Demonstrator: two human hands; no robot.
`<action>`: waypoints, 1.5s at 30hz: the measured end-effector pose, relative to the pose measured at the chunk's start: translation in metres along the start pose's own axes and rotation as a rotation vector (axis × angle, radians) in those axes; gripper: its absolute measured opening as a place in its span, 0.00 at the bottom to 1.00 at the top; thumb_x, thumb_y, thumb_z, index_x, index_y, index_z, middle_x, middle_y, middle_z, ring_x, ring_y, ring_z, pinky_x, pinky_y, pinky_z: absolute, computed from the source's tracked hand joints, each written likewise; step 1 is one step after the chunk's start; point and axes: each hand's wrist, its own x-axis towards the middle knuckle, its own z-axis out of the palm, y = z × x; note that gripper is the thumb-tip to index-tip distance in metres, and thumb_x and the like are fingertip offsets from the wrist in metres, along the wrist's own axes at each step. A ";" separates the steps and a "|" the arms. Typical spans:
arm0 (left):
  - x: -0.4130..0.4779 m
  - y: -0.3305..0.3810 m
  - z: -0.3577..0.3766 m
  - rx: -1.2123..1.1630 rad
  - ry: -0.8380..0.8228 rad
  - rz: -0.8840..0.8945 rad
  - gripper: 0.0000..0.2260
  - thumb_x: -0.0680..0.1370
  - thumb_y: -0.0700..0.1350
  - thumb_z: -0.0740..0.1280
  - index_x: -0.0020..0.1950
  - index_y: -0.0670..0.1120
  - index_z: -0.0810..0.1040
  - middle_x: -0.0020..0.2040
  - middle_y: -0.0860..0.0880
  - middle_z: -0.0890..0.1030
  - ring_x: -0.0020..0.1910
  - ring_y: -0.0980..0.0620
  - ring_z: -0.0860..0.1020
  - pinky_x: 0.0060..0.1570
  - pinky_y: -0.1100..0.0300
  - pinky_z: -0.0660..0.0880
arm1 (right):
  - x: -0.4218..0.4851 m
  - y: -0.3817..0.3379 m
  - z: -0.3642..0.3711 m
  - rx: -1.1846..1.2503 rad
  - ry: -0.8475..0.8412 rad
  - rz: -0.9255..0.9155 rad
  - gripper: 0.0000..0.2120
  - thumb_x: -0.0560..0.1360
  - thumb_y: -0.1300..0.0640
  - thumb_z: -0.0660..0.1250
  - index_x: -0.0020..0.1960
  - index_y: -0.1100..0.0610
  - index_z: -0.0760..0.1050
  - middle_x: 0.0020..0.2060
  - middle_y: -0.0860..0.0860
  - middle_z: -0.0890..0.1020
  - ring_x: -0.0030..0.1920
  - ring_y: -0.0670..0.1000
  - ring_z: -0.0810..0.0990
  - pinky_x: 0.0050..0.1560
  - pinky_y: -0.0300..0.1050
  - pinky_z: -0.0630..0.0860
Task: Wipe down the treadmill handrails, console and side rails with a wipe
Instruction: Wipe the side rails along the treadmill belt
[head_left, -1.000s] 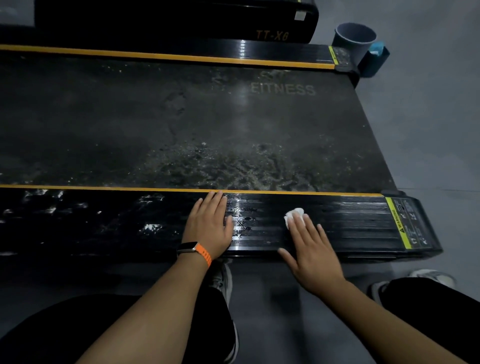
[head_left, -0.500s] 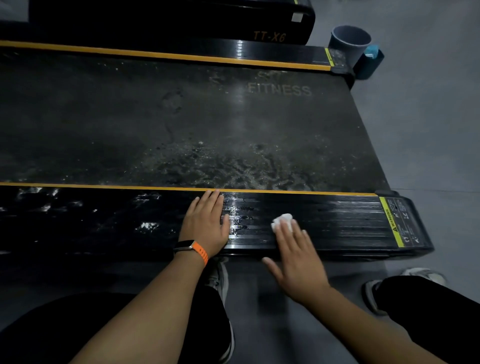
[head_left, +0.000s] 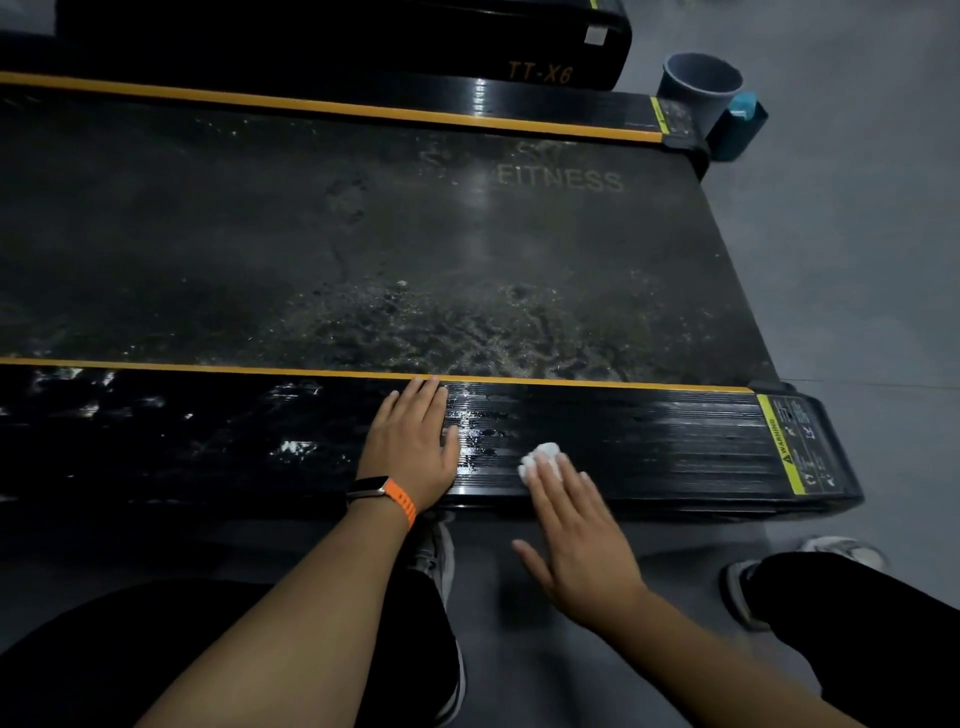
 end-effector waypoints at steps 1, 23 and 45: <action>0.000 0.000 0.000 -0.002 0.004 0.002 0.29 0.81 0.55 0.52 0.75 0.41 0.72 0.77 0.44 0.71 0.79 0.45 0.65 0.78 0.45 0.61 | 0.008 -0.013 0.002 0.001 0.000 -0.032 0.39 0.83 0.36 0.57 0.84 0.60 0.56 0.84 0.58 0.57 0.84 0.60 0.53 0.79 0.59 0.55; 0.000 -0.001 0.001 -0.015 -0.016 -0.007 0.29 0.82 0.56 0.50 0.78 0.43 0.69 0.80 0.46 0.67 0.81 0.48 0.60 0.80 0.47 0.56 | 0.028 0.016 -0.003 -0.044 -0.031 -0.147 0.36 0.84 0.38 0.54 0.85 0.56 0.54 0.84 0.53 0.55 0.84 0.55 0.53 0.79 0.59 0.57; -0.001 -0.001 0.003 -0.002 0.011 0.003 0.27 0.83 0.54 0.53 0.78 0.43 0.69 0.79 0.46 0.68 0.80 0.48 0.61 0.79 0.46 0.60 | 0.080 -0.005 0.000 0.095 -0.057 -0.005 0.38 0.85 0.32 0.47 0.84 0.57 0.57 0.84 0.54 0.56 0.84 0.55 0.51 0.80 0.59 0.53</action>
